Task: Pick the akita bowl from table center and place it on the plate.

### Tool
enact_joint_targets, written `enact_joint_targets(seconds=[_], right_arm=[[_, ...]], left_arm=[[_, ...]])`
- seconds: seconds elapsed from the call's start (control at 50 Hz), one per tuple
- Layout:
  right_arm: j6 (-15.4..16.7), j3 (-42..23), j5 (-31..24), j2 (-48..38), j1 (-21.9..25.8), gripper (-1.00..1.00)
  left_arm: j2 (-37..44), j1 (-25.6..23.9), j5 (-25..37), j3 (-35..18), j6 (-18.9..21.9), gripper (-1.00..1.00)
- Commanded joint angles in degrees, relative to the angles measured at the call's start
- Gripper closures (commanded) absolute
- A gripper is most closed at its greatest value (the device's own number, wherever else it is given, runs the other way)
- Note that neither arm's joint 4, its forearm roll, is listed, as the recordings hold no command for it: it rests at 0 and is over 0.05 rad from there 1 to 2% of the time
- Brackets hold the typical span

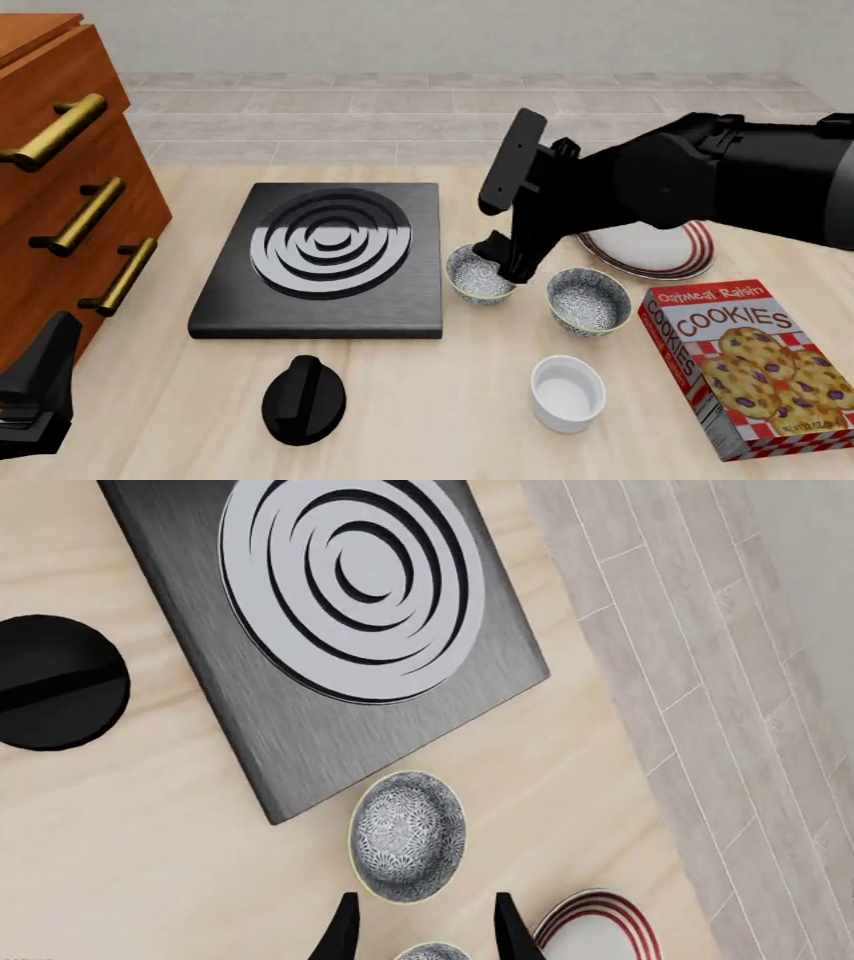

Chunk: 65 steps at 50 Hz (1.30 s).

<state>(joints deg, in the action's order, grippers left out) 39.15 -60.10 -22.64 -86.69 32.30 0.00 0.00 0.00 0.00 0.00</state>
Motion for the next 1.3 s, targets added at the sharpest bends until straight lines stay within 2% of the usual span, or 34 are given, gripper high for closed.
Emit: enact_joint_targets(seconds=[0.02, 0.16, 0.44, 0.68, 0.8, 1.08, 1.18, 1.3], right_arm=[[4.3, -5.6, -3.2, -7.6, 2.2, -1.00], [4.9, -8.9, -5.2, -11.5, 1.7, -1.00], [4.4, -6.1, -5.1, -13.8, 2.0, -1.00], [4.3, -4.8, -2.9, -15.1, 0.9, -1.00], [6.8, -4.4, -2.1, -16.9, -1.0, -1.00], [4.5, -3.4, -0.1, -19.2, 0.6, -1.00], [5.8, -2.0, 1.7, -20.5, -0.3, -1.00], [5.1, -1.3, 2.7, -21.3, 0.5, -1.00]], left_arm=[[0.0, 0.0, 0.0, 0.0, 0.0, -1.00], [0.0, 0.0, 0.0, 0.0, 0.0, -1.00], [0.0, 0.0, 0.0, 0.0, 0.0, -1.00], [0.0, 0.0, 0.0, 0.0, 0.0, -1.00], [0.0, 0.0, 0.0, 0.0, 0.0, -1.00], [0.0, 0.0, 0.0, 0.0, 0.0, -1.00], [0.0, 0.0, 0.0, 0.0, 0.0, -1.00], [0.0, 0.0, 0.0, 0.0, 0.0, -1.00]])
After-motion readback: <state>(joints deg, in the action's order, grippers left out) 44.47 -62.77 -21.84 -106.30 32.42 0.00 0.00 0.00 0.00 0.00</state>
